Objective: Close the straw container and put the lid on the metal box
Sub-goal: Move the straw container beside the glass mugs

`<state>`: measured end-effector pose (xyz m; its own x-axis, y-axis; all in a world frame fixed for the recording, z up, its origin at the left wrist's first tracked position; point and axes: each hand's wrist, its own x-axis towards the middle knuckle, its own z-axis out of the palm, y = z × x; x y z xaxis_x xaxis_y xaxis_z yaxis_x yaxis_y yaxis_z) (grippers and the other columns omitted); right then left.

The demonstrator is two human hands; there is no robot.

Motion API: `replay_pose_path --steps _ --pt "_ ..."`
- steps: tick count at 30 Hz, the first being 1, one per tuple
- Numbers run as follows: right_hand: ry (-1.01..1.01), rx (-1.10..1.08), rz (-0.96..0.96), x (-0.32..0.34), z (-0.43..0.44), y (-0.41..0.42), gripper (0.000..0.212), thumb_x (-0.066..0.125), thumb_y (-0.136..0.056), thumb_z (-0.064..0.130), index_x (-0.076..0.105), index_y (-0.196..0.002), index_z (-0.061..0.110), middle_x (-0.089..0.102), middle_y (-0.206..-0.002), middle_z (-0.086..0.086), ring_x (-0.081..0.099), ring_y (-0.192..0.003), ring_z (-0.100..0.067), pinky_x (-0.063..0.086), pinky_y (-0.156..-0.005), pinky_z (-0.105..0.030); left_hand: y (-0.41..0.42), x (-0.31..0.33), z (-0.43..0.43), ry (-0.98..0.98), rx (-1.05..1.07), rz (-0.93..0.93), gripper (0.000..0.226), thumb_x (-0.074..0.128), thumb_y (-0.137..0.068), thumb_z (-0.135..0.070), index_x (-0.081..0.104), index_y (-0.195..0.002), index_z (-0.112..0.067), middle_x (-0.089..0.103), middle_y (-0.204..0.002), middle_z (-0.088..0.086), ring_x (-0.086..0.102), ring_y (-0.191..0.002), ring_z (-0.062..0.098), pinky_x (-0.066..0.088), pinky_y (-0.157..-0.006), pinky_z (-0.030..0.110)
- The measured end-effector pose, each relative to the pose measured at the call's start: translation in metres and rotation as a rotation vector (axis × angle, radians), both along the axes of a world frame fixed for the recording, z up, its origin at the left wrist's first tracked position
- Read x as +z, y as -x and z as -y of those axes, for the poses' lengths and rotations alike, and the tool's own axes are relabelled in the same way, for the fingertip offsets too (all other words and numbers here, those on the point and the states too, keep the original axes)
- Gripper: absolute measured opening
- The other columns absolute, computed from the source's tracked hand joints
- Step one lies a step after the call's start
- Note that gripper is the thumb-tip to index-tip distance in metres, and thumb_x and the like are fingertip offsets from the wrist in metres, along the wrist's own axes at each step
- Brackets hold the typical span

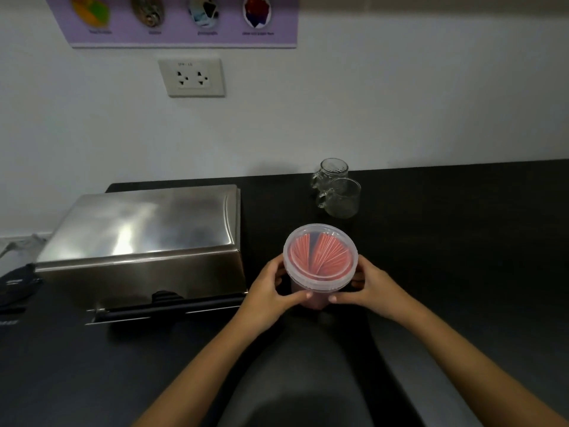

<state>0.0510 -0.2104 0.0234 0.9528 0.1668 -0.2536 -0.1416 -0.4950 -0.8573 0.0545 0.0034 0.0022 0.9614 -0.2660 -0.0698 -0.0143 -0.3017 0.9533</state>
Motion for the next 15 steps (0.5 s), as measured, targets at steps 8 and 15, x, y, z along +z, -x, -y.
replay_pose_path --steps 8,15 --pt "-0.027 0.014 0.018 -0.004 0.001 -0.022 0.082 0.080 -0.062 0.022 0.036 -0.130 0.030 0.051 -0.130 0.003 0.051 -0.110 -0.007 0.043 -0.092 -0.025 -0.010 -0.003 0.007 0.068 0.107 0.009 0.074 0.078 -0.067 -0.019 0.037 -0.129 -0.031 0.047 -0.136 -0.002 0.044 -0.125 0.009 0.037 -0.106 0.027" --pt "-0.014 0.084 0.032 -0.006 0.006 -0.063 0.076 0.076 -0.068 0.019 0.036 -0.133 0.025 0.050 -0.134 -0.001 0.050 -0.117 -0.015 0.044 -0.094 -0.028 -0.035 0.000 0.027 0.120 0.267 -0.005 0.065 0.076 -0.070 -0.014 0.041 -0.122 -0.031 0.045 -0.130 -0.004 0.043 -0.118 0.006 0.047 -0.078 0.008"
